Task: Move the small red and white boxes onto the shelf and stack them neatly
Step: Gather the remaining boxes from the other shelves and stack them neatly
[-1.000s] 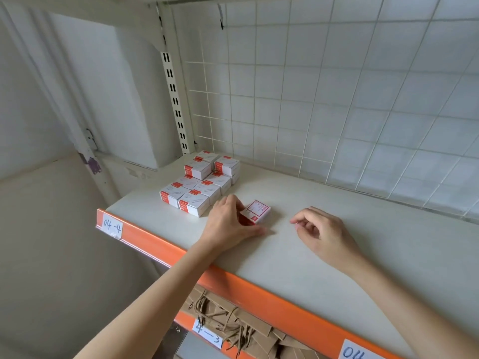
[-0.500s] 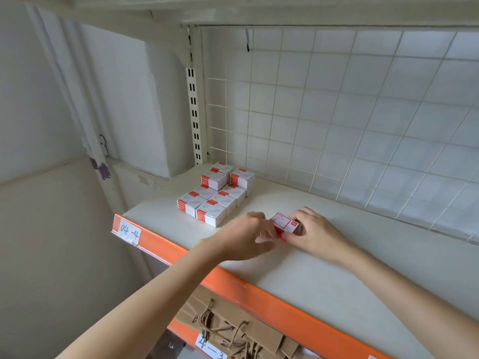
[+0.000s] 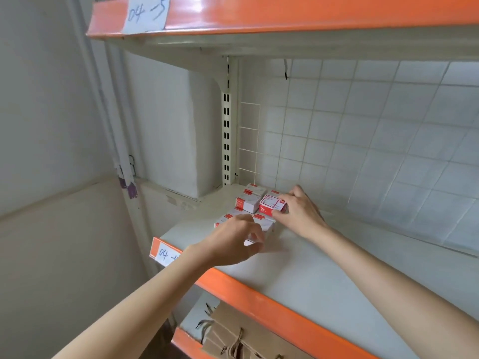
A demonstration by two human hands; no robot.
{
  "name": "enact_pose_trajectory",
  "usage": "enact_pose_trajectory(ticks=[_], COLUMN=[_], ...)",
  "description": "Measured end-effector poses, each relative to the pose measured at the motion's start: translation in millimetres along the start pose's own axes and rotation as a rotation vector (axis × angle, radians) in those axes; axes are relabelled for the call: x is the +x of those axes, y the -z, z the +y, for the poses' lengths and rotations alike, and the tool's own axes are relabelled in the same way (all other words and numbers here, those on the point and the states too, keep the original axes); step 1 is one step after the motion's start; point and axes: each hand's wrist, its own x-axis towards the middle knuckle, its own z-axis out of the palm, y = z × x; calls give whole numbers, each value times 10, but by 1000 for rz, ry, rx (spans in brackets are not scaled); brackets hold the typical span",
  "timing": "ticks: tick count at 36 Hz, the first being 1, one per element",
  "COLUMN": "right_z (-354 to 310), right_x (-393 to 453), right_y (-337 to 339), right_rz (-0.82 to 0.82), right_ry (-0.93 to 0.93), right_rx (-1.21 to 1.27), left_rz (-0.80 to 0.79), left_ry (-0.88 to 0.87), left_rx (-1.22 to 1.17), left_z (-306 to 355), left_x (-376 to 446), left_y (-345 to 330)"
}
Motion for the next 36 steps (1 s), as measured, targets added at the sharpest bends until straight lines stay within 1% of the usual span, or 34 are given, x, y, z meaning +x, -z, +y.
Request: enact_pose_trajectory(ticks=[10,18,21,26,30,34,36], right_z=[-105,221,369,513,519,494,492], right_x=[7,-196,-257,-267,-179,-95,-85], right_y=[-16,166,171,74,26,-26,-24], right_rz=[-4,11,-15,-111,-129,-184,-181], right_ry=[-70,-162,-195,-235,-252,-257,-264], right_rx=[34,40,33,15,30,12,13], left_rz=[5,-50,-70,-81,-98,-86,-91], left_ry=[-71,-117,-140,-188,-204,-225,-227], left_rx=[-28,-44,-60,-69,-81,-93,-101], left_z=[-177,-132,-98,-44,-53,-24,28], left_x=[-27,118,190,281,346,422,454], left_y=[44,-35,-94,-177,-254,-347,-385])
